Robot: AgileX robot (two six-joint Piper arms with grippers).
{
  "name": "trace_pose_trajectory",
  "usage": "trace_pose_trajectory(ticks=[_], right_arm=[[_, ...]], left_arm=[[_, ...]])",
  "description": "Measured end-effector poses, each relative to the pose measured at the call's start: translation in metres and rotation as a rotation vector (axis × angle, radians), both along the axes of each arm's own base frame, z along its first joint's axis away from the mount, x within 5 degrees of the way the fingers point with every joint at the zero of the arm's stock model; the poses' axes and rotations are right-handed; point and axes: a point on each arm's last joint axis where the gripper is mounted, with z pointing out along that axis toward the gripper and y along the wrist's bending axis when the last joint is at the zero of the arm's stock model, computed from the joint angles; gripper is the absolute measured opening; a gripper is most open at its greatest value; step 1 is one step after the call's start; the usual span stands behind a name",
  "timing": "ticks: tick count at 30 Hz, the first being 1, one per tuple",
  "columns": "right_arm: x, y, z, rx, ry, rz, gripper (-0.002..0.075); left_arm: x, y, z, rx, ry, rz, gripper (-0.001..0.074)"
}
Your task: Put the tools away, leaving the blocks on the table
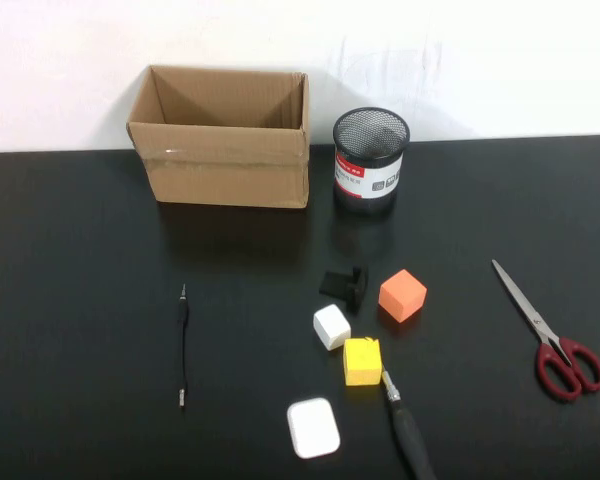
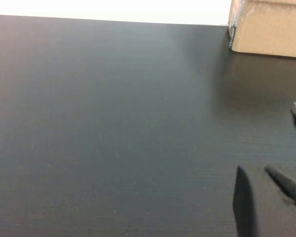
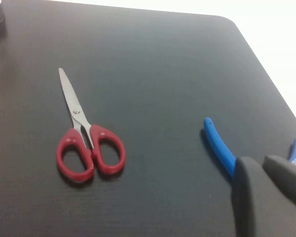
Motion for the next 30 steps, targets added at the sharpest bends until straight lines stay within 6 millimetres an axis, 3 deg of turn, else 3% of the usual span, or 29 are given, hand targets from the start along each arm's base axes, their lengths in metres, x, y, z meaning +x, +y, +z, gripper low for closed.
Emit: trace_pose_trajectory(ticks=[30], right_arm=[[0.0011,0.0,0.005,-0.007,-0.056,0.001,-0.0008]], left_arm=[[0.0,0.0,0.0,0.0,0.0,0.0,-0.0004]])
